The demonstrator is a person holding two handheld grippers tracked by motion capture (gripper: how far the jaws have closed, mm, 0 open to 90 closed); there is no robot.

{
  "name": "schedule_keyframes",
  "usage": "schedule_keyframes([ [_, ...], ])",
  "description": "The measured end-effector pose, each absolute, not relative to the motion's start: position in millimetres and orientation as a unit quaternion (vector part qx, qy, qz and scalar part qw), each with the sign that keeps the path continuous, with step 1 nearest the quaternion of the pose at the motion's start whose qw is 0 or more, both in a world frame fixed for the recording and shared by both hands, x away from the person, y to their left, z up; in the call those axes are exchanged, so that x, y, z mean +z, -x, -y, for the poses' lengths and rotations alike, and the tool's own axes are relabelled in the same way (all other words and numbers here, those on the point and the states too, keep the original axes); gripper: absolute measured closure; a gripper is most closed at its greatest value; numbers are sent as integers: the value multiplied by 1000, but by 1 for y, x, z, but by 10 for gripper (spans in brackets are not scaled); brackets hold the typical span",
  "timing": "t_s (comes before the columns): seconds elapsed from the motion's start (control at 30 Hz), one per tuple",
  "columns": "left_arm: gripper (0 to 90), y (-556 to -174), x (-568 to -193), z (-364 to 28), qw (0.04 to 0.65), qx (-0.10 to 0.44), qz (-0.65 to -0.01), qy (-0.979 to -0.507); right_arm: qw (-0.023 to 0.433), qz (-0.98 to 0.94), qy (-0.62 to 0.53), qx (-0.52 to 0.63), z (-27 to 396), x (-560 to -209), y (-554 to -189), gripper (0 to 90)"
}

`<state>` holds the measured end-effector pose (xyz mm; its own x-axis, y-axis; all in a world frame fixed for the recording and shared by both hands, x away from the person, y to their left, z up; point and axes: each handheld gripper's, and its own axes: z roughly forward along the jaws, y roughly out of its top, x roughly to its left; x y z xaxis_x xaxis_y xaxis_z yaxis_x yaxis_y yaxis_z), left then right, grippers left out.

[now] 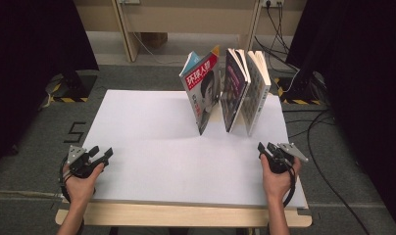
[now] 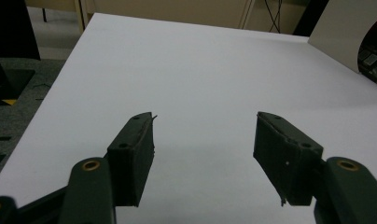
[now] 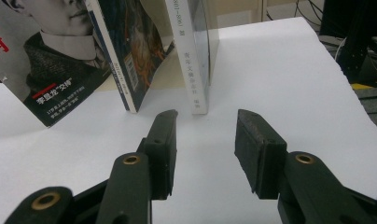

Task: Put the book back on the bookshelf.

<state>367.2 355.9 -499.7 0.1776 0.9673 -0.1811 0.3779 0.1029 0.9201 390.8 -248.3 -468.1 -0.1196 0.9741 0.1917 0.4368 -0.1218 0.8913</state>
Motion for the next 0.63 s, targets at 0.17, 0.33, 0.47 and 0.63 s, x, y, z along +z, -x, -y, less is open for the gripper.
schedule_keyframes([
  [0.17, 368, -365, -500, -354, 484, 316, -557, -597, 294, -594, -596, 454, 248, -469, -391, 594],
  [0.33, 358, -362, -500, -351, 481, 335, -547, -598, 295, -595, -597, 450, 248, -470, -392, 594],
  [0.47, 357, -362, -500, -352, 483, 332, -551, -594, 292, -597, -598, 448, 246, -472, -392, 594],
  [0.63, 358, -361, -500, -352, 484, 337, -551, -590, 292, -600, -596, 446, 245, -473, -393, 591],
])
